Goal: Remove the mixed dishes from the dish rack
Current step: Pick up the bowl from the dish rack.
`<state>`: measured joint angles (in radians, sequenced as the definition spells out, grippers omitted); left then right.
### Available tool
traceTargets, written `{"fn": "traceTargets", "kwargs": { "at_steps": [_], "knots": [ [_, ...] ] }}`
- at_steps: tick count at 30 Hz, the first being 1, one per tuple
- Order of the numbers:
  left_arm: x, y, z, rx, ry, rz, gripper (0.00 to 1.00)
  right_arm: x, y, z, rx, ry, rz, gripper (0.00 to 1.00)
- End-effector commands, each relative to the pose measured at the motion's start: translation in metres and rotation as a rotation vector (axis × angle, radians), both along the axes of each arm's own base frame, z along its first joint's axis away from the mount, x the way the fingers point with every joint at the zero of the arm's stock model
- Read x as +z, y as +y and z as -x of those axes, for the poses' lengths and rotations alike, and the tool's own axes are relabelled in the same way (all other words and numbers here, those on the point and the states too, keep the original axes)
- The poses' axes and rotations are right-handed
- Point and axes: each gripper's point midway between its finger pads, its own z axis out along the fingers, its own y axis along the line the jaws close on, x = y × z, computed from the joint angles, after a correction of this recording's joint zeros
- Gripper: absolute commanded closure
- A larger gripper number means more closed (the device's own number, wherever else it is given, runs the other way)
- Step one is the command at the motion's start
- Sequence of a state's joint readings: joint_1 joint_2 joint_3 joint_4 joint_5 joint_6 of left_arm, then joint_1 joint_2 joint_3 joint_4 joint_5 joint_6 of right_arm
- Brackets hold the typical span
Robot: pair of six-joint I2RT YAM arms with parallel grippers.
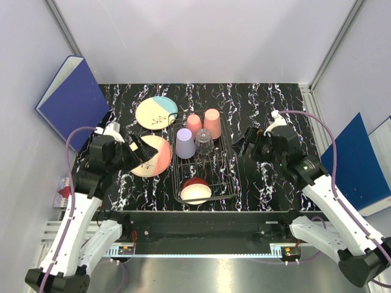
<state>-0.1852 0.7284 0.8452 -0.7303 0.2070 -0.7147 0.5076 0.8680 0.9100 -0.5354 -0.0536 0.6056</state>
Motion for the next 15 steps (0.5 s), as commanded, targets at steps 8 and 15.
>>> {"fn": "traceTargets", "kwargs": {
  "at_steps": [8, 15],
  "knots": [
    [-0.01, -0.012, -0.024, -0.08, -0.065, -0.237, 0.01, -0.051, -0.024, -0.018, -0.098, 0.134, 0.229, 0.03],
    [-0.003, -0.025, -0.021, -0.11, -0.143, -0.394, 0.01, -0.037, -0.019, -0.012, -0.045, 0.061, 0.3, 0.14]
  ]
}}
